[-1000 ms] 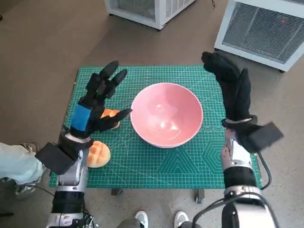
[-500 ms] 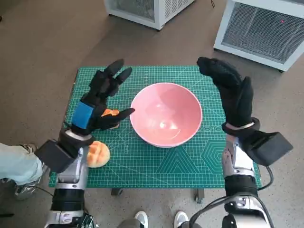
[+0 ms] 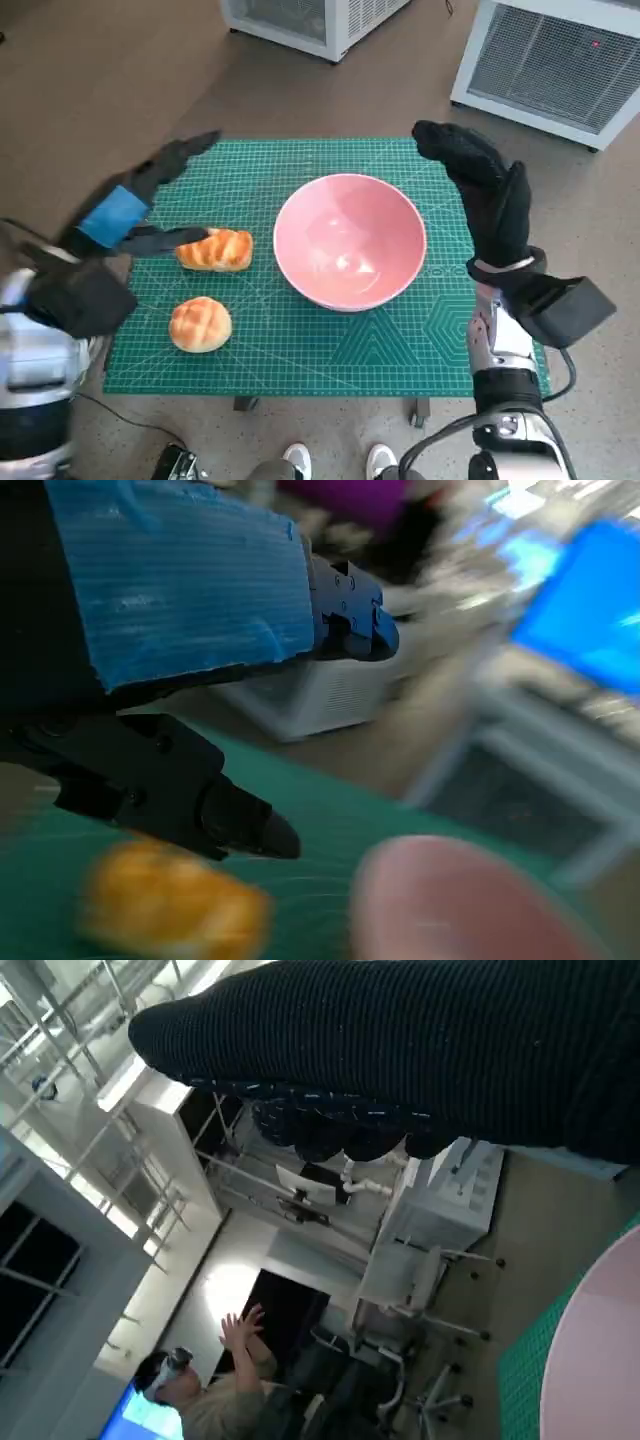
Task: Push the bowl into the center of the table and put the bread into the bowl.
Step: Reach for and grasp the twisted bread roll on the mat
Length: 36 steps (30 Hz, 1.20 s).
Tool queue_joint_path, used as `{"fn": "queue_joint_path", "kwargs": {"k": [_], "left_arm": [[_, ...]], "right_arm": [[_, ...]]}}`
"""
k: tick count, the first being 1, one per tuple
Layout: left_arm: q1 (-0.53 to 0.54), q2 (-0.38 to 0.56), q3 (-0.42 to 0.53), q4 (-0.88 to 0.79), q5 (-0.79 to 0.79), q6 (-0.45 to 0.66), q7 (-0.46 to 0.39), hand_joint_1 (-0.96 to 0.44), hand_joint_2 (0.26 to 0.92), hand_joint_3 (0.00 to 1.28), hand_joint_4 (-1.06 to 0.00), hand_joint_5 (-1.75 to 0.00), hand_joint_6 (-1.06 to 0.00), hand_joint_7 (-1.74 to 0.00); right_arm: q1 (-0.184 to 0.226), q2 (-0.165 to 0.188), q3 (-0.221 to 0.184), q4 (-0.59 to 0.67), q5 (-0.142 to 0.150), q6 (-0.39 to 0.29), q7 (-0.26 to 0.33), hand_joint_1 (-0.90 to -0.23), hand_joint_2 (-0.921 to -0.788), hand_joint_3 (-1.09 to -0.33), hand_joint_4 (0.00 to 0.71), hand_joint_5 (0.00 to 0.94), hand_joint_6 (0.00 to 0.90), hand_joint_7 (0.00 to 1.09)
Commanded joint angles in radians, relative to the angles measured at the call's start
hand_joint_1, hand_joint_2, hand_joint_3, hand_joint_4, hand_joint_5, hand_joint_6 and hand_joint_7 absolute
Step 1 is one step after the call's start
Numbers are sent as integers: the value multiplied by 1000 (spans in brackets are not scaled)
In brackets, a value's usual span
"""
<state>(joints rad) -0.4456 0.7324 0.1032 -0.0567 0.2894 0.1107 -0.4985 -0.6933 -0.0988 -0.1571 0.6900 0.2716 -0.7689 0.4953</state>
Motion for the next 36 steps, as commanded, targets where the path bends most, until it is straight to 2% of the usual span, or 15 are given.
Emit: {"fn": "queue_joint_path", "kwargs": {"k": [1, 8, 15, 23, 36], "left_arm": [[-28, 27, -54, -32, 67, 125, -27, 113, 799, 0, -228, -1, -304, -44], [-45, 18, -118, -46, 134, 267, -37, 122, 795, 0, -226, 0, -313, -28], [-57, 5, -187, -29, 189, 309, -26, 114, 784, 0, -226, 0, -317, -16], [-94, -19, -266, 76, 233, 263, 12, 77, 763, 0, -228, -1, -324, -9], [-177, -88, -396, 299, 326, 184, 80, 24, 745, 0, -247, -5, -333, -6]], "right_arm": [[5, 5, -3, 25, -5, 17, -18, -766, -921, -688, 260, 1, 152, 455], [2, 9, -6, 30, 1, 20, -29, -761, -921, -688, 264, 2, 148, 464], [0, 15, -8, 35, 11, 22, -30, -755, -921, -685, 265, 3, 146, 470], [-3, 21, -13, 39, 17, 22, -30, -751, -921, -681, 265, 2, 142, 475], [-3, 23, -21, 42, 43, 34, -12, -727, -921, -683, 263, 1, 138, 482]]}}
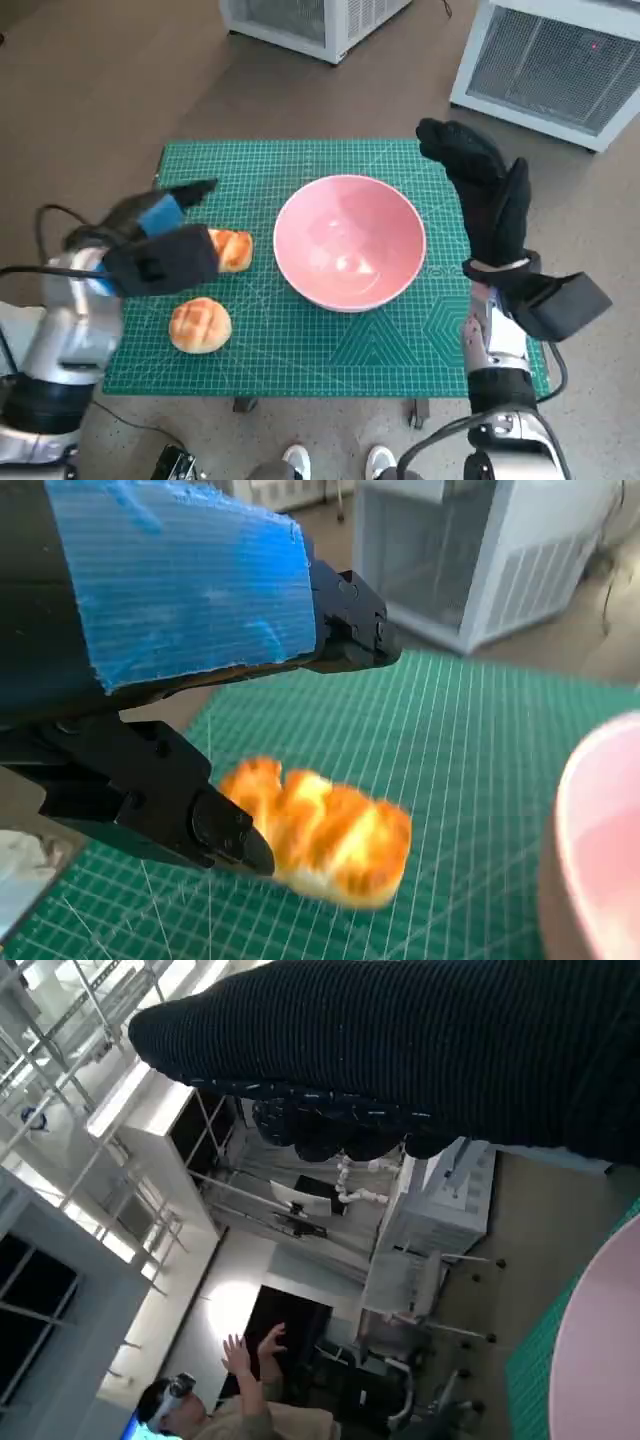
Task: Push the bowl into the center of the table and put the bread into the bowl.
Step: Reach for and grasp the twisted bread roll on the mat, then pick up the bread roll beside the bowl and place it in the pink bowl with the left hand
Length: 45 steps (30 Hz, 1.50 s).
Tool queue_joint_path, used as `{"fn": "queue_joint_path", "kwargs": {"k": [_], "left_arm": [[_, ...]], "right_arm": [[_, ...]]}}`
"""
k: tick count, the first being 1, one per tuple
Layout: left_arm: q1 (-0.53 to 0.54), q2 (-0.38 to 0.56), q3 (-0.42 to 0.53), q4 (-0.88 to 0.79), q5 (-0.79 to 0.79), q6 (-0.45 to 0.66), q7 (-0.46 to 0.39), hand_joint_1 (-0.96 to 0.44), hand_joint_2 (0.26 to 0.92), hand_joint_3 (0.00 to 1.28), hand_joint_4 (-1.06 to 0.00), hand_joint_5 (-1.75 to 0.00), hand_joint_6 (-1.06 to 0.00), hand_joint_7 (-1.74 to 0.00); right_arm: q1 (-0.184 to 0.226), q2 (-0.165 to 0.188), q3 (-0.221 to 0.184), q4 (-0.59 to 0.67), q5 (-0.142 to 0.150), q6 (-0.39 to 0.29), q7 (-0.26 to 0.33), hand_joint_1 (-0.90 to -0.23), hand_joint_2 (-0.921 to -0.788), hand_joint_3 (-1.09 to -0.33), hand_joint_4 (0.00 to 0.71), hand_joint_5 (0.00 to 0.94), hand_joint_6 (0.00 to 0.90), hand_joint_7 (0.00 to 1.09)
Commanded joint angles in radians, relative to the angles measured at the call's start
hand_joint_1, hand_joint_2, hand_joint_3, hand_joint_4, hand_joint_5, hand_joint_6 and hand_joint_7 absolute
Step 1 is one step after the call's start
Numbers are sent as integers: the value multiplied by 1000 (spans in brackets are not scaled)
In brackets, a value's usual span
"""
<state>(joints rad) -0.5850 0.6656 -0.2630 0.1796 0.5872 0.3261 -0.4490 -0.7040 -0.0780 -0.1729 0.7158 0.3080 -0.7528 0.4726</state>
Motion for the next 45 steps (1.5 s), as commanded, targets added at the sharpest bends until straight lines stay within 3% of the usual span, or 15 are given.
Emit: {"fn": "queue_joint_path", "kwargs": {"k": [1, 15, 17, 20, 21, 22, 23, 25, 28, 37, 45], "left_arm": [[-44, -28, -40, 83, 36, -40, 39, 22, 745, 0, -251, -7, -339, -8], [-153, -113, -140, 390, 100, -120, 114, 75, 774, 14, -360, -31, -422, -28], [-165, -120, -155, 430, 109, -126, 120, 91, 784, 19, -392, -30, -462, -32], [-177, -122, -171, 470, 120, -142, 128, 91, 809, 27, -547, -77, -593, -56], [-178, -118, -174, 481, 122, -152, 133, 88, 819, 28, -651, -132, -659, -69], [-180, -116, -176, 489, 123, -160, 137, 71, 836, 23, -686, -336, -676, -232], [-178, -111, -173, 491, 121, -172, 142, 47, 867, 24, -711, -658, -676, -495], [-174, -103, -166, 488, 116, -190, 150, 20, 893, 29, -725, -1016, -706, -744], [-163, -91, -148, 465, 103, -211, 158, 8, 907, 32, -707, -1187, -730, -874], [-110, -56, -54, 324, 36, -242, 177, 3, 918, 44, -698, -1221, -688, -1034], [-65, -10, 60, 109, -22, -241, 165, 3, 915, 28, -739, -1165, -693, -1044]], "right_arm": [[9, 2, -5, 15, 8, 18, 11, -725, -921, -683, 263, 0, 138, 482], [11, -1, -11, 14, 15, 23, 25, -708, -921, -681, 265, 2, 134, 487], [13, 1, -12, 10, 16, 23, 26, -707, -921, -681, 266, 2, 134, 488], [16, 2, -12, 5, 16, 23, 28, -705, -921, -680, 266, 2, 134, 489], [17, 2, -13, 2, 17, 23, 29, -705, -921, -680, 266, 2, 135, 489], [18, 3, -13, 1, 17, 24, 29, -703, -921, -680, 266, 2, 135, 490], [20, 3, -13, -2, 18, 25, 30, -701, -921, -679, 266, 2, 135, 490], [21, 2, -14, -5, 19, 26, 31, -698, -921, -679, 266, 2, 135, 491], [22, 1, -17, -5, 22, 28, 34, -696, -921, -678, 265, 1, 136, 492], [25, 5, -20, -16, 32, 42, 40, -694, -921, -676, 264, 0, 144, 497], [25, 6, -20, -18, 34, 47, 41, -693, -921, -677, 262, 0, 147, 500]]}}
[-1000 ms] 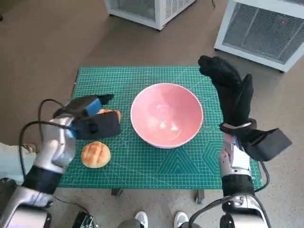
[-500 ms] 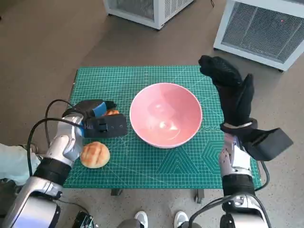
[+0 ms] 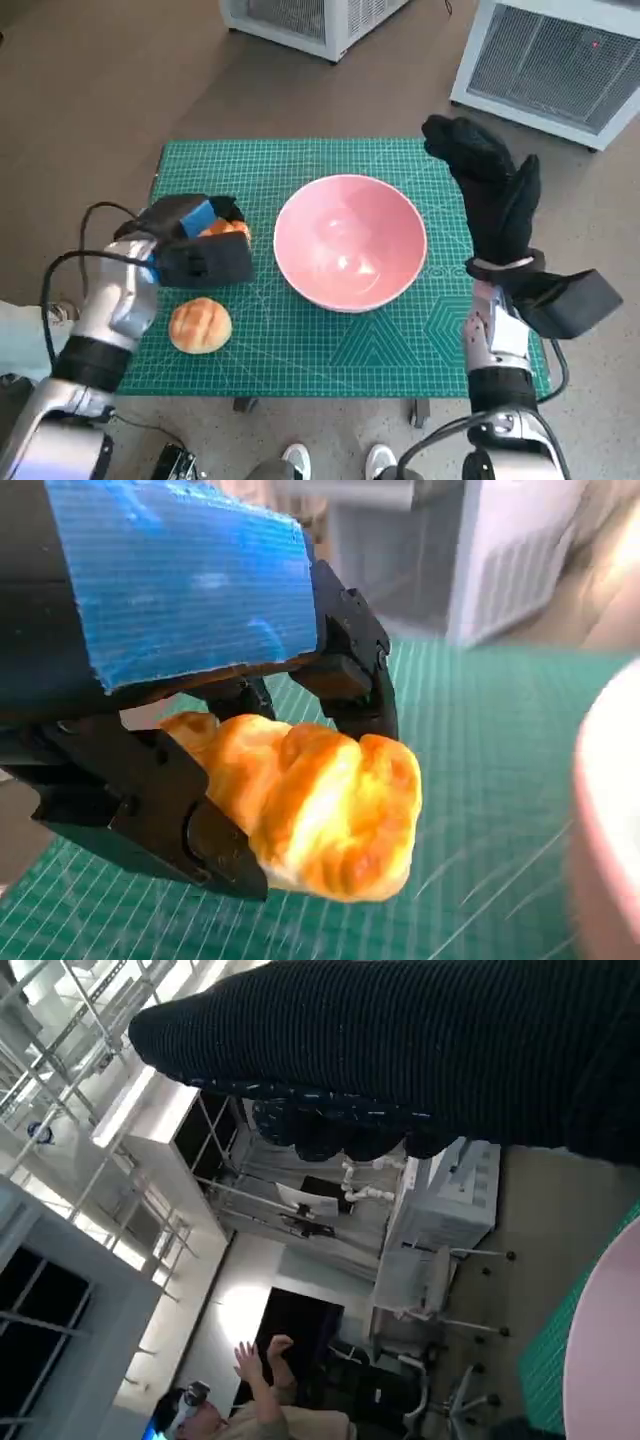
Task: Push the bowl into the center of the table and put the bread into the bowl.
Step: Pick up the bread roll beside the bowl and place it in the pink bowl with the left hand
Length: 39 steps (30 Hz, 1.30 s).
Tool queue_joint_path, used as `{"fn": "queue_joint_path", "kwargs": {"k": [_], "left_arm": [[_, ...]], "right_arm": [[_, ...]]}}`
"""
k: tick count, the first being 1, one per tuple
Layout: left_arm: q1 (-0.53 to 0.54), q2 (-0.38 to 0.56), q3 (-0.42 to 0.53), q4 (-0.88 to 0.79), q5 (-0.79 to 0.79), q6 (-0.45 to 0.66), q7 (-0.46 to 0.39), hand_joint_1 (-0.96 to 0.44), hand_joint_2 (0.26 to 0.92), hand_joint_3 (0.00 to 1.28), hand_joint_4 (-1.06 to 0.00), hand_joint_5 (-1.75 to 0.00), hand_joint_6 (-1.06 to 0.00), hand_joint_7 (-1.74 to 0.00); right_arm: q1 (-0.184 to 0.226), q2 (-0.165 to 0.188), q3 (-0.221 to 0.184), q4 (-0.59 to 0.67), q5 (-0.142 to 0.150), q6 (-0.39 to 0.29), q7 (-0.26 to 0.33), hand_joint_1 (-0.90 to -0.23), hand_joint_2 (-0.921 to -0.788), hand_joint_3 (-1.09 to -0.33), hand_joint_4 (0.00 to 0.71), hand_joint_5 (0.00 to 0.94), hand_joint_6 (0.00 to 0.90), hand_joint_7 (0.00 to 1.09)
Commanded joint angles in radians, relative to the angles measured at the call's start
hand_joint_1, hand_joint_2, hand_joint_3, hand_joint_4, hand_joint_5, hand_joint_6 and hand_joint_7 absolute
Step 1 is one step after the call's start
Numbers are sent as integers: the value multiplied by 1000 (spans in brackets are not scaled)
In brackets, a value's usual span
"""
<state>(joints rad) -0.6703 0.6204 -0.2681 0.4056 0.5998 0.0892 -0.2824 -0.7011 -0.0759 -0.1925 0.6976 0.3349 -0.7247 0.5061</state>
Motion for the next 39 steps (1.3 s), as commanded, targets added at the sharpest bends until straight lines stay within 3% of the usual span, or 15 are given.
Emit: {"fn": "queue_joint_path", "kwargs": {"k": [1, 13, 22, 28, 33, 39], "left_arm": [[25, 39, 77, -141, -41, -2, -3, 3, 914, 25, -749, -1147, -693, -1052], [70, 33, 222, -491, -58, 53, 11, 3, 906, 11, -805, -1001, -700, -1129], [107, -16, 196, -664, -2, 30, 58, 1, 901, 4, -832, -973, -711, -1113], [110, -68, 131, -646, -9, -125, 122, 1, 897, 1, -848, -978, -720, -1079], [77, -105, 50, -530, 12, -277, 169, 1, 894, 5, -841, -1045, -737, -1002], [17, -144, -28, -356, 51, -404, 203, 1, 902, 8, -807, -1020, -719, -1083]], "right_arm": [[22, 4, -1, 0, 8, 20, 8, -693, -921, -677, 262, 0, 147, 501], [26, 5, 1, -1, 13, 19, 14, -687, -921, -674, 263, 0, 147, 502], [26, 4, -3, 5, 18, 18, 18, -687, -921, -676, 262, 1, 144, 503], [29, 6, -4, 9, 15, 9, 17, -686, -921, -676, 263, 1, 143, 504], [32, 6, -6, 8, 15, 8, 16, -684, -921, -677, 262, 1, 140, 505], [32, 5, -8, 15, 12, 2, 14, -680, -921, -677, 263, 1, 137, 505]]}}
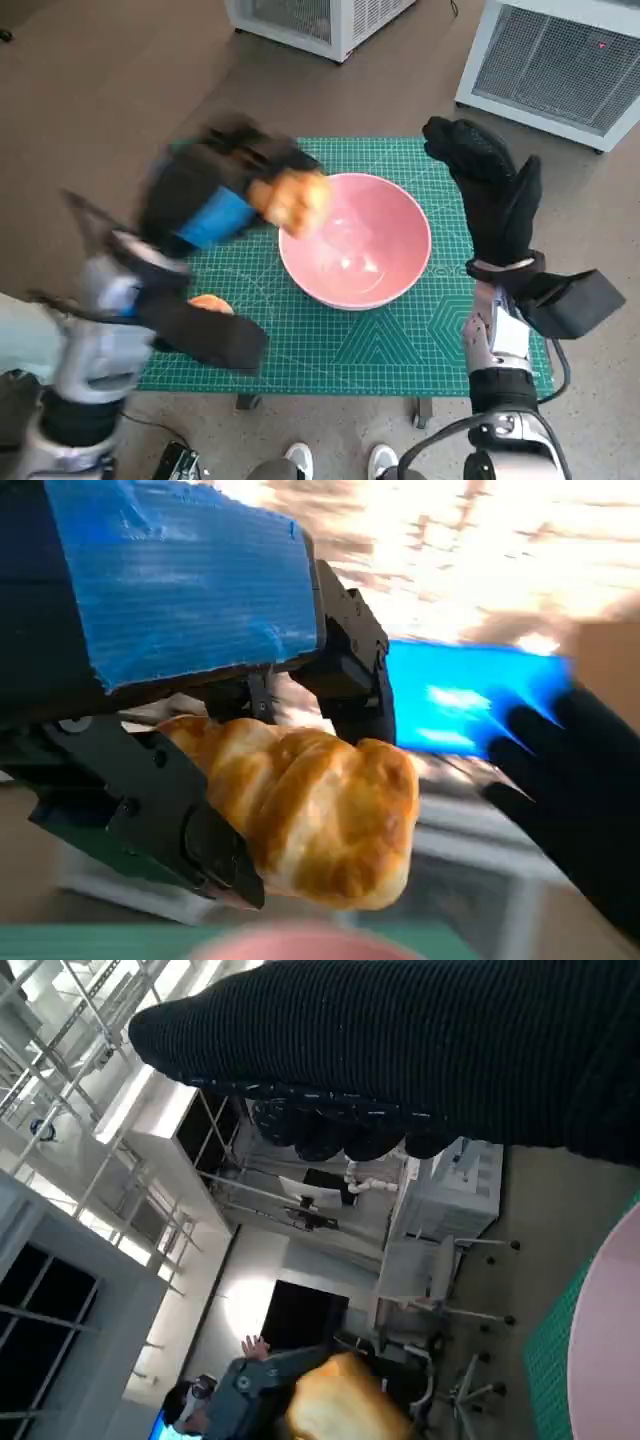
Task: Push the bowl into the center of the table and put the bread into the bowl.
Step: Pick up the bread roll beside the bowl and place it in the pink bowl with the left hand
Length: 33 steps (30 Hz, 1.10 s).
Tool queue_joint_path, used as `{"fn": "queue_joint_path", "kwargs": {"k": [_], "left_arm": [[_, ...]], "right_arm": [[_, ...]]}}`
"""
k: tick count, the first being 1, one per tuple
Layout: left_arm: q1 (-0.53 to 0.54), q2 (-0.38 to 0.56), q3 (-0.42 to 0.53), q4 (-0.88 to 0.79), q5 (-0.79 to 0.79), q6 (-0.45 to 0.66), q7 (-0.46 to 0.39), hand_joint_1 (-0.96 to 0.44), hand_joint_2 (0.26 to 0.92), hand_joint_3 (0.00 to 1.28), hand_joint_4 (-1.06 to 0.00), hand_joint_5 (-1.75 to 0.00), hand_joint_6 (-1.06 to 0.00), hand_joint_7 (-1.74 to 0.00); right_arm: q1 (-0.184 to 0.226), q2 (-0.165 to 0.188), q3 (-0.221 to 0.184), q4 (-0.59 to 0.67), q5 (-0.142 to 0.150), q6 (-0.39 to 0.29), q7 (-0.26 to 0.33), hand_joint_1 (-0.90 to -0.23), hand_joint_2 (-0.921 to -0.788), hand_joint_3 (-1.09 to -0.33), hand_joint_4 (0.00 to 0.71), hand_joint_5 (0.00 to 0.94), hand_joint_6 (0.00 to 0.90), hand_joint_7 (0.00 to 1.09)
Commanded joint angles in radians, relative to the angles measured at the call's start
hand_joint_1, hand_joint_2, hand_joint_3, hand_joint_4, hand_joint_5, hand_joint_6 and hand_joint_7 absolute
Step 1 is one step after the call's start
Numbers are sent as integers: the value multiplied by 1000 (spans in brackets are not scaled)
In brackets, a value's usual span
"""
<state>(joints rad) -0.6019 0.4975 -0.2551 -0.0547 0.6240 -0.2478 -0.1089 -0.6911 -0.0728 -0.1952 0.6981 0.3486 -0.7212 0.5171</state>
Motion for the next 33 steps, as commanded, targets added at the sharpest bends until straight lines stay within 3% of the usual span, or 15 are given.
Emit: {"fn": "queue_joint_path", "kwargs": {"k": [1, 8, 14, 16, 18, 19, 20, 21, 23, 27, 33], "left_arm": [[-58, -26, -47, 126, 31, -80, 34, 1, 905, 9, -795, -1026, -716, -1092], [-111, -62, -92, 288, 64, -157, 65, 0, 919, 29, -711, -1108, -691, -1128], [-128, -82, -109, 373, 54, -188, 62, 0, 919, 40, -699, -1179, -683, -1080], [-119, -83, -105, 376, 35, -190, 43, 1, 920, 75, -651, -1186, -645, -1160], [-105, -77, -103, 365, 26, -187, 21, 0, 920, 161, -522, -1274, -579, -1269], [-99, -73, -104, 358, 25, -185, 12, -23, 889, 151, -424, -944, -474, -1011], [-96, -69, -106, 354, 26, -185, 2, -29, 884, 135, -411, -782, -461, -871], [-94, -66, -106, 350, 27, -185, -5, -73, 867, 93, -362, -507, -431, -613], [-91, -57, -106, 342, 29, -187, -20, -152, 842, 40, -284, -208, -397, -292], [-79, -39, -90, 307, -3, -178, -79, -283, 809, 13, -166, -54, -332, -98], [-40, -19, -37, 226, -147, -142, -210, -363, 802, 5, -84, -6, -284, -20]], "right_arm": [[22, 2, -5, 15, -2, -2, 3, -680, -921, -677, 263, 1, 137, 505], [32, 1, -6, 5, -2, -9, 0, -677, -921, -679, 261, 0, 132, 504], [45, 2, -8, -10, 6, -8, 4, -678, -921, -678, 259, 0, 131, 504], [49, 3, -8, -15, 8, -7, 3, -679, -921, -678, 259, 0, 131, 504], [53, 3, -8, -21, 9, -4, 2, -679, -921, -677, 259, 0, 131, 504], [55, 3, -8, -23, 9, -3, 2, -679, -921, -677, 258, 0, 131, 504], [57, 3, -8, -26, 9, -2, 1, -679, -921, -677, 258, 0, 131, 504], [58, 3, -8, -28, 9, -1, 0, -679, -921, -678, 258, 0, 131, 504], [61, 4, -8, -32, 8, 1, -2, -679, -921, -678, 257, 0, 130, 504], [63, 6, -8, -34, 6, 4, -8, -679, -921, -676, 259, 1, 131, 504], [66, 13, -2, -42, -2, 6, -19, -671, -921, -677, 258, 0, 131, 502]]}}
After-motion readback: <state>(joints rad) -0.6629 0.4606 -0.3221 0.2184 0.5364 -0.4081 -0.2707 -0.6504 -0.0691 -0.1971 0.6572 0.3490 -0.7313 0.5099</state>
